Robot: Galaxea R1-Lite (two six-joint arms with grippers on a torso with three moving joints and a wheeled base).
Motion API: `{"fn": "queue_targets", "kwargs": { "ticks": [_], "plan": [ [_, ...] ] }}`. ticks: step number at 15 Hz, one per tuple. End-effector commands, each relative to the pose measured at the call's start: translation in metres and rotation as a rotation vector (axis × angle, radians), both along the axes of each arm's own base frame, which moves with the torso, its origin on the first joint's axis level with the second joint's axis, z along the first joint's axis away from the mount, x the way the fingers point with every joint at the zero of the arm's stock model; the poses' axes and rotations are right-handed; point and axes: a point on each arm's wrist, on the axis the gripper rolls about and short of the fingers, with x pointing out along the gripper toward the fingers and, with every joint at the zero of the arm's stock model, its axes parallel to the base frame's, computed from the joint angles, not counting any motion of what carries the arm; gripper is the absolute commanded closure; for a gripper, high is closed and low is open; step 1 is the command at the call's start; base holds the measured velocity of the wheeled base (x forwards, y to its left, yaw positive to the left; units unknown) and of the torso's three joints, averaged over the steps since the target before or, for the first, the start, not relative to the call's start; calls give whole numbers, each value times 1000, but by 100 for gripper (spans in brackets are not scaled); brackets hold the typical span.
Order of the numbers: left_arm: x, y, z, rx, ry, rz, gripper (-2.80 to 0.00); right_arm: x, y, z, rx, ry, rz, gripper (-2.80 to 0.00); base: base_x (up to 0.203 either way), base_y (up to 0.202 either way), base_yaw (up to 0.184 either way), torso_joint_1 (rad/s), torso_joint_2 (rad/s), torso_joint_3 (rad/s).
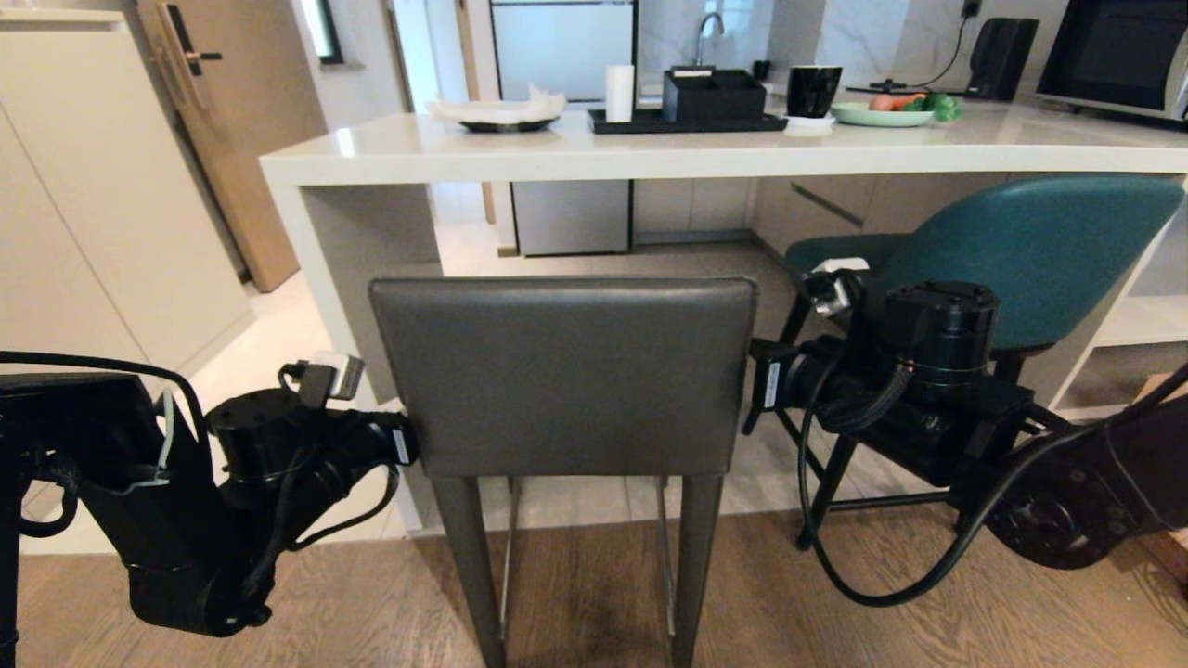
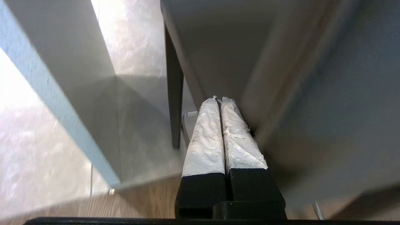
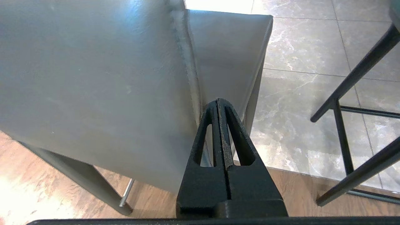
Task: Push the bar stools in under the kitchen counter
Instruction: Push the gray chair back under the dining table
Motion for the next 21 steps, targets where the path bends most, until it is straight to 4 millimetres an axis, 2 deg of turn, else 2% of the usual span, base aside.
{"fn": "queue_targets", "kwargs": {
  "ticks": [1,4,8,13,21],
  "plan": [
    [13,0,-3,-6,-26,4,0,10,7,-13,-12,23,6,0,0,0,0,0,0,0],
    [26,-1,-2,-12,-59,3,0,19,11,-23,-21,41,3,0,0,0,0,0,0,0],
    [18,-5,2,-8,-55,-7,0,40,11,-28,-17,34,-30,0,0,0,0,0,0,0],
    [8,-9,0,-2,-30,-19,0,52,16,-30,-17,20,-63,0,0,0,0,0,0,0],
    [9,-8,2,2,-38,-14,0,48,22,-30,-18,17,-45,0,0,0,0,0,0,0]
  ]
}}
